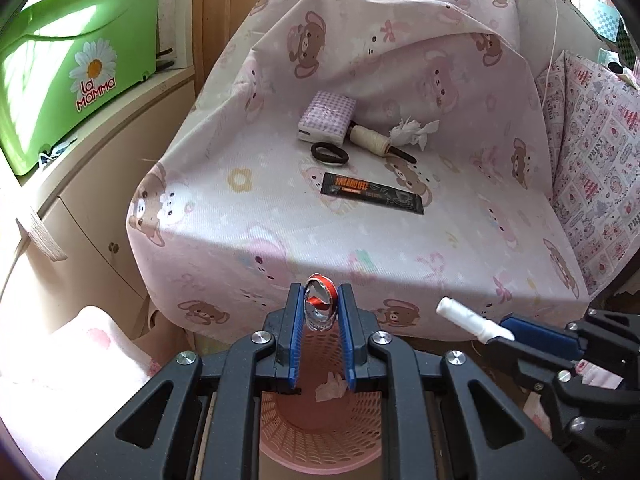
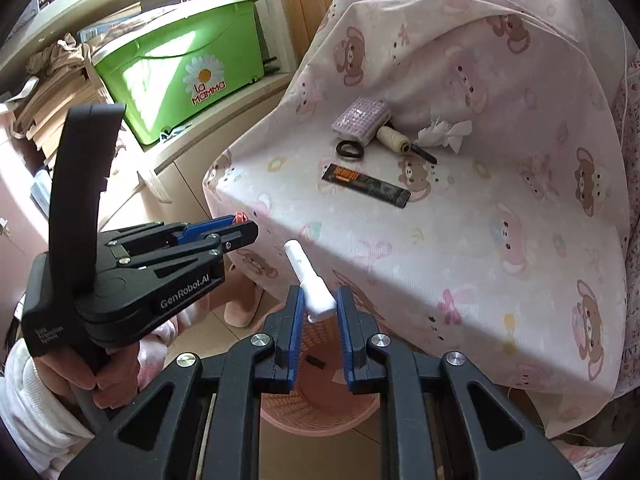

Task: Collect trash
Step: 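Carry the wrapper and white bottle down over the wastebasket with both grippers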

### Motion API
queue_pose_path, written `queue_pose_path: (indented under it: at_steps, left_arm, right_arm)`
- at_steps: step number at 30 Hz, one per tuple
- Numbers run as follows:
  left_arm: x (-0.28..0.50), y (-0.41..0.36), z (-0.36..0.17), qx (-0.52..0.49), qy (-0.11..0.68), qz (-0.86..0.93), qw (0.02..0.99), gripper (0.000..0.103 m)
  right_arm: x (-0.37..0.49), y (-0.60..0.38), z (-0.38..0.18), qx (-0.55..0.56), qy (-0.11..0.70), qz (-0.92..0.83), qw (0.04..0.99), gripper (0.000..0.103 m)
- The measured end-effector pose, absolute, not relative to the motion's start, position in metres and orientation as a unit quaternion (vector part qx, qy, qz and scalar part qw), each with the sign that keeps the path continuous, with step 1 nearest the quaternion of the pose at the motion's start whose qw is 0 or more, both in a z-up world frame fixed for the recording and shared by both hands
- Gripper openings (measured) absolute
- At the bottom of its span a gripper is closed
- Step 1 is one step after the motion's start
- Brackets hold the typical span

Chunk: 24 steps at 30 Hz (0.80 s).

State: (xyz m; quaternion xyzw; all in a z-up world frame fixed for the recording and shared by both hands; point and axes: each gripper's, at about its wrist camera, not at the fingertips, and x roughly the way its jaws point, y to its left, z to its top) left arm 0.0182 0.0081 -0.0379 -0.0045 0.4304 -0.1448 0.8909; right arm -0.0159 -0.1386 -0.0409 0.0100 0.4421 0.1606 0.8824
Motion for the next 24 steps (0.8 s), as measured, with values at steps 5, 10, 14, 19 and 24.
queue_pose_path:
  at_steps: [5, 10, 14, 19, 24]
  left_arm:
    - [0.024, 0.004, -0.053, 0.004, 0.464, -0.145, 0.874, 0.016]
    - [0.037, 0.002, -0.089, -0.018, 0.541, -0.153, 0.827, 0.016]
    - [0.040, 0.003, -0.106, -0.029, 0.573, -0.146, 0.806, 0.016]
    - [0.041, -0.001, -0.119, -0.005, 0.583, -0.124, 0.803, 0.017]
    - [0.050, 0.010, -0.132, -0.004, 0.603, -0.096, 0.792, 0.017]
  right_arm:
    - [-0.013, -0.132, -0.065, 0.001, 0.477, 0.164, 0.863, 0.018]
    - [-0.009, -0.119, -0.089, -0.024, 0.504, 0.157, 0.849, 0.018]
    - [-0.001, -0.110, -0.110, -0.041, 0.524, 0.150, 0.837, 0.018]
    - [0.004, -0.107, -0.137, -0.046, 0.556, 0.146, 0.817, 0.018]
    - [0.007, -0.103, -0.161, -0.069, 0.570, 0.133, 0.808, 0.018]
